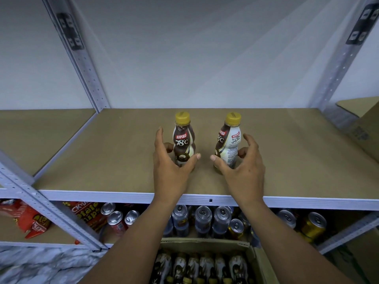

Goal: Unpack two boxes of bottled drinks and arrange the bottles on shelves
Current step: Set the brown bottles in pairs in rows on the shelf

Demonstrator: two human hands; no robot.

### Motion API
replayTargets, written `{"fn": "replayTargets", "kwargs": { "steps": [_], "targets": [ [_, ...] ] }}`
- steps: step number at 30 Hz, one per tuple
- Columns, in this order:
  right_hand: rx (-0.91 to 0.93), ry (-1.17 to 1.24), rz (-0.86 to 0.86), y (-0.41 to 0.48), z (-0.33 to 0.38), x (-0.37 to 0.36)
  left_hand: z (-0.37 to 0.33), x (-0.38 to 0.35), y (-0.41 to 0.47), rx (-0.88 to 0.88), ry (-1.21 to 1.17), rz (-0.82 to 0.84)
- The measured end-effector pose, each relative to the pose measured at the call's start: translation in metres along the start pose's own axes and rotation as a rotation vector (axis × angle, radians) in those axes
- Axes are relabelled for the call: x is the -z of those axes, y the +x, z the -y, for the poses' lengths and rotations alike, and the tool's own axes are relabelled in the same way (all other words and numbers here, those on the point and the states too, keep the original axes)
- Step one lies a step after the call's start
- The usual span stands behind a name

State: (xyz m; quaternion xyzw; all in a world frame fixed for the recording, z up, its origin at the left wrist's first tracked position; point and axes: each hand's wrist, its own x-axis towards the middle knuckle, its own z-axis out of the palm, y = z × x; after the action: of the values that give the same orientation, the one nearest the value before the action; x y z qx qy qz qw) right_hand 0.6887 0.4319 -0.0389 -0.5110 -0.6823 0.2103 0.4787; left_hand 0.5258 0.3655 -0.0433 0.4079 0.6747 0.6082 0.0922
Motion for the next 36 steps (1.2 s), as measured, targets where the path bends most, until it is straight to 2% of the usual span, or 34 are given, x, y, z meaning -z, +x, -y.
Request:
{"fn": "replayTargets", "kwargs": {
  "steps": [20,28,36],
  "targets": [
    [-0.018,0.048,0.080,-0.0030,-0.0009,0.0034,-0.0036,0.0050,0.0014,0.047,-0.076,0.111],
    [-0.002,-0.017,0.010,-0.0009,0.0008,-0.0010,-0.0001,0.0040,-0.0005,0.026,-0.057,0.039],
    [0.000,-0.032,0.035,0.0002,-0.0015,-0.0024,0.0017,0.0029,0.0006,0.011,-0.019,0.038]
  ]
}}
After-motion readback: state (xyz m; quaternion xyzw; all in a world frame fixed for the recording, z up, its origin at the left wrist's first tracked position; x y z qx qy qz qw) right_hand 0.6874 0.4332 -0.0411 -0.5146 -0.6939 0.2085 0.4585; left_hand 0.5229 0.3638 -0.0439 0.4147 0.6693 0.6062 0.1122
